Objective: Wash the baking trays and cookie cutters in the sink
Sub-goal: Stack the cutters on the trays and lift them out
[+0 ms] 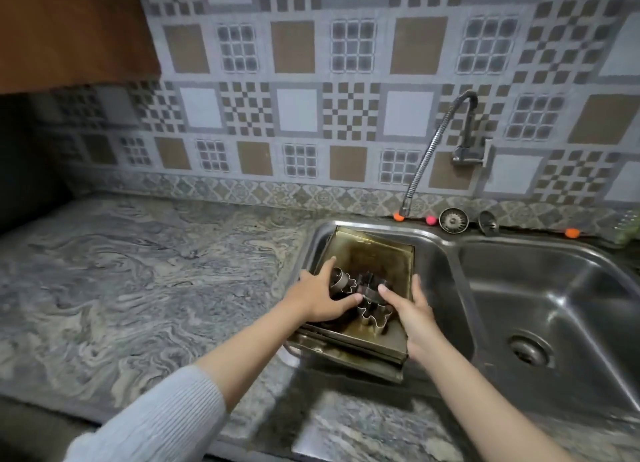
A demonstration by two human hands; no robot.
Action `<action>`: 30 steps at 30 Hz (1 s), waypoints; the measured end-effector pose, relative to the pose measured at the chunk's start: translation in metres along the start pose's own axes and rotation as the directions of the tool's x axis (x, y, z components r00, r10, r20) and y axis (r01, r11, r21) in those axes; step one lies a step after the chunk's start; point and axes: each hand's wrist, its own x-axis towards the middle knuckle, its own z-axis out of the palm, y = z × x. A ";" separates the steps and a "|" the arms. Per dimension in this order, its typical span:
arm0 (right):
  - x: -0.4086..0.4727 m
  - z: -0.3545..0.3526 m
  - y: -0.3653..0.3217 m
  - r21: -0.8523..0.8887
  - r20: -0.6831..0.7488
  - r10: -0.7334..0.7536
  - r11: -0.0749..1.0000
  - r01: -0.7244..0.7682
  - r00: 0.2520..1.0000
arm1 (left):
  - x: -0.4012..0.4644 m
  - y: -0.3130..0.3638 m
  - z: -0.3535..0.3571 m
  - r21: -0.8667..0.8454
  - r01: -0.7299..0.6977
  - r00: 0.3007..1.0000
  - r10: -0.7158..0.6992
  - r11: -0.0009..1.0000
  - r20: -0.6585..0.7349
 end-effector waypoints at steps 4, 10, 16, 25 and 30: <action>0.008 0.066 0.016 -0.043 0.099 -0.031 0.998 0.035 0.995 | 0.005 -0.063 -0.025 -0.021 0.054 0.998 -0.055 0.998 -0.033; 0.051 0.140 0.024 -0.255 0.183 -0.157 0.946 0.201 0.970 | 0.053 -0.128 -0.052 -0.038 0.100 0.990 -0.103 0.994 -0.092; 0.132 0.185 0.031 -0.412 0.184 -0.197 0.874 0.257 0.963 | 0.126 -0.162 -0.070 -0.055 0.138 0.978 -0.145 0.989 -0.149; 0.244 0.209 0.044 -0.597 0.040 -0.152 0.789 0.145 0.988 | 0.239 -0.183 -0.059 -0.075 0.170 0.977 -0.178 0.983 -0.118; 0.272 0.219 0.046 -0.596 0.031 -0.170 0.788 0.155 0.985 | 0.269 -0.195 -0.055 -0.113 0.152 0.962 -0.173 0.982 -0.211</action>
